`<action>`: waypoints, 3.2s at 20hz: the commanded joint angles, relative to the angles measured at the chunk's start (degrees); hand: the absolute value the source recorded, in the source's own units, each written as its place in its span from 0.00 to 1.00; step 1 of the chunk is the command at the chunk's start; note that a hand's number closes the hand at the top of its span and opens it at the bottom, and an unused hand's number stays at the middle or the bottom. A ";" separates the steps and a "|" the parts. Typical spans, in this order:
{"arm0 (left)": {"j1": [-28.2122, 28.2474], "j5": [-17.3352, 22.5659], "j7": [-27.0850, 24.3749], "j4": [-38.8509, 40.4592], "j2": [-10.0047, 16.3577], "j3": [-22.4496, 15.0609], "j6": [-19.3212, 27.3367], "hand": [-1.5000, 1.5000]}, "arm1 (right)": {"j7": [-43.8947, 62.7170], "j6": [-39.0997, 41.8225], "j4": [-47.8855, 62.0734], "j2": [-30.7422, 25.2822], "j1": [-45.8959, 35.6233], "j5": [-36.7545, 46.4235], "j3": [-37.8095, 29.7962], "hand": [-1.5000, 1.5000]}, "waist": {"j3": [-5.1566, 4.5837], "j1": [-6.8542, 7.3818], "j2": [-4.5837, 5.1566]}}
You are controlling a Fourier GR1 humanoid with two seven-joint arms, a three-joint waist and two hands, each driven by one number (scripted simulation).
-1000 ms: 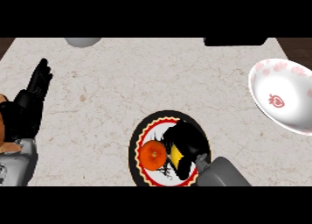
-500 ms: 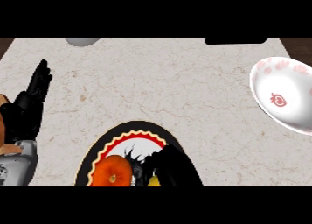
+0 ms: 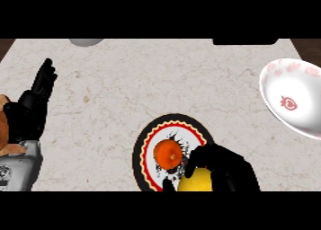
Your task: Pick the lemon from the plate and place it in the bowl
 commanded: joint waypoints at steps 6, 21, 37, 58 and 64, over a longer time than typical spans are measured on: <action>1.06 -0.09 -0.66 -2.06 -0.03 0.62 -1.55 0.50 | -6.64 -1.71 -2.08 -4.44 -2.79 -14.46 -24.58 1.00 | 0.06 1.03 0.35; -1.31 -2.02 -1.32 0.74 -2.48 -0.48 -0.97 0.50 | -37.11 -10.00 38.88 -21.83 -18.71 -27.96 -55.96 1.00 | 0.08 1.81 0.76; -3.95 -2.82 0.02 1.65 -3.43 -0.46 -1.24 0.50 | -62.04 -13.77 90.61 -30.48 -35.04 -31.23 -66.10 0.00 | 0.30 2.91 1.37; 0.53 -4.28 0.96 -2.29 -4.05 0.31 -0.78 0.50 | -82.70 6.10 107.03 -41.24 -35.97 -48.58 -80.26 0.00 | 0.13 1.45 0.45; -1.16 -4.33 1.05 -0.18 -4.20 0.79 -1.31 0.50 | -89.50 20.51 106.46 -44.81 -26.52 -53.15 -82.11 0.00 | 0.08 0.54 0.28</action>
